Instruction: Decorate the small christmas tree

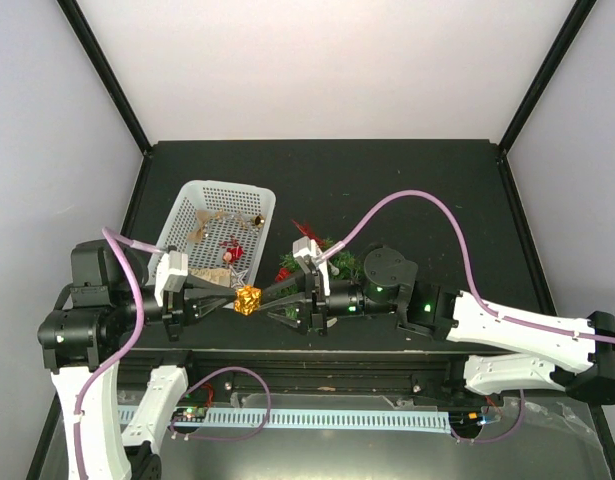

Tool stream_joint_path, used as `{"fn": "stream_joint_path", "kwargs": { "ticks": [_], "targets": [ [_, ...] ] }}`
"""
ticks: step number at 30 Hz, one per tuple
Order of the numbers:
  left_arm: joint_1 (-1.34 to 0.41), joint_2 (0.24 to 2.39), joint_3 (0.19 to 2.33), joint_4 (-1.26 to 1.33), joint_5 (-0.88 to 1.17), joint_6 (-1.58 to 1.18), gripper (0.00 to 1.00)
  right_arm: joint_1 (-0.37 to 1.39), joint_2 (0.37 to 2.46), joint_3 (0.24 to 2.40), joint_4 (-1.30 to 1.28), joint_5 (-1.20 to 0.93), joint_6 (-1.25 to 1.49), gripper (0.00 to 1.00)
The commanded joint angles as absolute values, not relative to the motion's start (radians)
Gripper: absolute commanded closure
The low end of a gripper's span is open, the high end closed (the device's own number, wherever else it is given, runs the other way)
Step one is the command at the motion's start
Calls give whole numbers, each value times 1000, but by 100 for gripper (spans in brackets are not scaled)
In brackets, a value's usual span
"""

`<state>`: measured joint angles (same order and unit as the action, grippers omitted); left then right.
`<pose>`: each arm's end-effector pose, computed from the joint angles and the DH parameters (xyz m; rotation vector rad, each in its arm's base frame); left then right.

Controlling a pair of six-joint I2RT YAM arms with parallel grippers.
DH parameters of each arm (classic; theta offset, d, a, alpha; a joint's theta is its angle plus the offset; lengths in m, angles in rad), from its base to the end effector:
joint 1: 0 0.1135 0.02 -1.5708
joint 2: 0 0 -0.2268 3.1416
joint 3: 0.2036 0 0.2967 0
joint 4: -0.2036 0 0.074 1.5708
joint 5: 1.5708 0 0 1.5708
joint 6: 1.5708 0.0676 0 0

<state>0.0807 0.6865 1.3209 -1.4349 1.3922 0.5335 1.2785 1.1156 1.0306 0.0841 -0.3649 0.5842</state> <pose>0.1080 -0.0580 0.4161 0.9732 1.5766 -1.1827 0.0783 0.3441 0.3522 -0.9428 1.6113 1.6740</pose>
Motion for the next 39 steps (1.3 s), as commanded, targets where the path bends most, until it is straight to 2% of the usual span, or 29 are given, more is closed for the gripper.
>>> {"fn": "stream_joint_path", "kwargs": {
  "ticks": [1, 13, 16, 22, 27, 29, 30, 33, 35, 39],
  "targets": [
    [93, 675, 1321, -1410, 1430, 520, 98, 1284, 1123, 1050, 131, -382, 594, 57],
    [104, 657, 1301, -1383, 1440, 496, 98, 1283, 1154, 1061, 157, -387, 599, 62],
    [108, 653, 1299, -1383, 1440, 493, 98, 1284, 1164, 1065, 166, -392, 602, 70],
    [113, 641, 1292, -1378, 1438, 488, 99, 1284, 1170, 1066, 179, -389, 605, 97],
    [115, 638, 1289, -1367, 1415, 475, 97, 1283, 1148, 1057, 168, -374, 601, 99],
    [115, 638, 1291, -1358, 1396, 464, 92, 1284, 1133, 1055, 154, -365, 595, 99],
    [115, 639, 1294, -1356, 1385, 462, 86, 1284, 1124, 1054, 143, -364, 591, 99],
    [115, 653, 1308, -1353, 1354, 458, 56, 1284, 1090, 1055, 93, -355, 572, 99],
    [114, 668, 1323, -1362, 1337, 467, 44, 1284, 1057, 1049, 54, -337, 554, 99],
    [114, 698, 1359, -1372, 1302, 470, 30, 1283, 991, 1039, -59, -308, 522, 99]
  ]
}}
